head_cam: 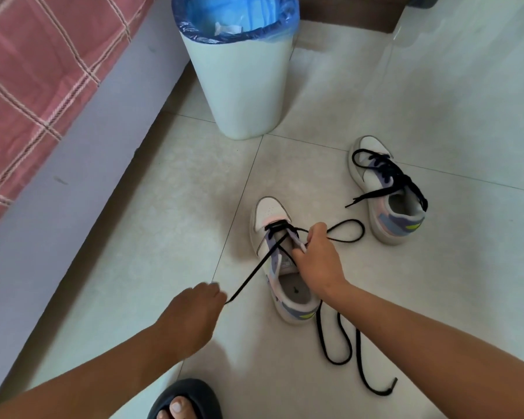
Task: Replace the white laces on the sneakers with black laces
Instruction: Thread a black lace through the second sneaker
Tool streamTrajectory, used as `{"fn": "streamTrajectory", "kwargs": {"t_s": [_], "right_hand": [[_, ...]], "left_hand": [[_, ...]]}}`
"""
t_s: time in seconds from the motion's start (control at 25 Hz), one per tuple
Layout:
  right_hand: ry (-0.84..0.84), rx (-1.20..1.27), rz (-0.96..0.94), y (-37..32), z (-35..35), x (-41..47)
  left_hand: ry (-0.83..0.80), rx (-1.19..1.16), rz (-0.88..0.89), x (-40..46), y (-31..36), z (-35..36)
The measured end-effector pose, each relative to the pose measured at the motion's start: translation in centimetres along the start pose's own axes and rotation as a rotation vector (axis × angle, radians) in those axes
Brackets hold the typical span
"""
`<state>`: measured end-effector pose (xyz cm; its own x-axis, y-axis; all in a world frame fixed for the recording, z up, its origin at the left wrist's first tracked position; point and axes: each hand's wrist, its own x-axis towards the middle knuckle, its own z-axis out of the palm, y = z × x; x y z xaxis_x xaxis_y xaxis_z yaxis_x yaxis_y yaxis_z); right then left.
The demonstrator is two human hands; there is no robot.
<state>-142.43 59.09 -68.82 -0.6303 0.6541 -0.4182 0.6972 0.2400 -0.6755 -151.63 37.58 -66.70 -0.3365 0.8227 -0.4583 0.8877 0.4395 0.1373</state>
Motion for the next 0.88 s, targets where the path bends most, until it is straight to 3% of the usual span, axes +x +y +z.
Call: {"fn": "streamTrajectory", "kwargs": {"t_s": [0.16,0.28,0.36,0.52,0.56,0.76,0.88], "right_hand": [[0.0,0.0,0.003,-0.2,-0.3,0.3],[-0.029,-0.03,-0.015,-0.2,-0.3,0.4],[-0.06,-0.044,-0.026,-0.1,-0.4,0.4],[-0.095,-0.039,-0.08,0.3,-0.6,0.5],[-0.098,-0.033,-0.103,0.4,-0.6,0.4],[-0.077,-0.022,-0.137,0.9,-0.7,0.5],[-0.018,0.012,-0.099,0.9,-0.4,0.2]], "left_hand": [[-0.525,0.328,-0.091,-3.4,-2.1,1.4],[-0.663,0.359,-0.227,-1.8,-3.1,0.3],[-0.513,0.197,-0.245,1.5,-1.8,-2.0],[0.146,-0.139,-0.118,9.4,3.9,-5.6],[0.212,-0.149,-0.109,10.8,5.1,-5.7],[0.12,0.024,-0.173,14.3,6.6,-5.1],[0.145,-0.078,-0.13,13.4,6.8,-6.3]]}}
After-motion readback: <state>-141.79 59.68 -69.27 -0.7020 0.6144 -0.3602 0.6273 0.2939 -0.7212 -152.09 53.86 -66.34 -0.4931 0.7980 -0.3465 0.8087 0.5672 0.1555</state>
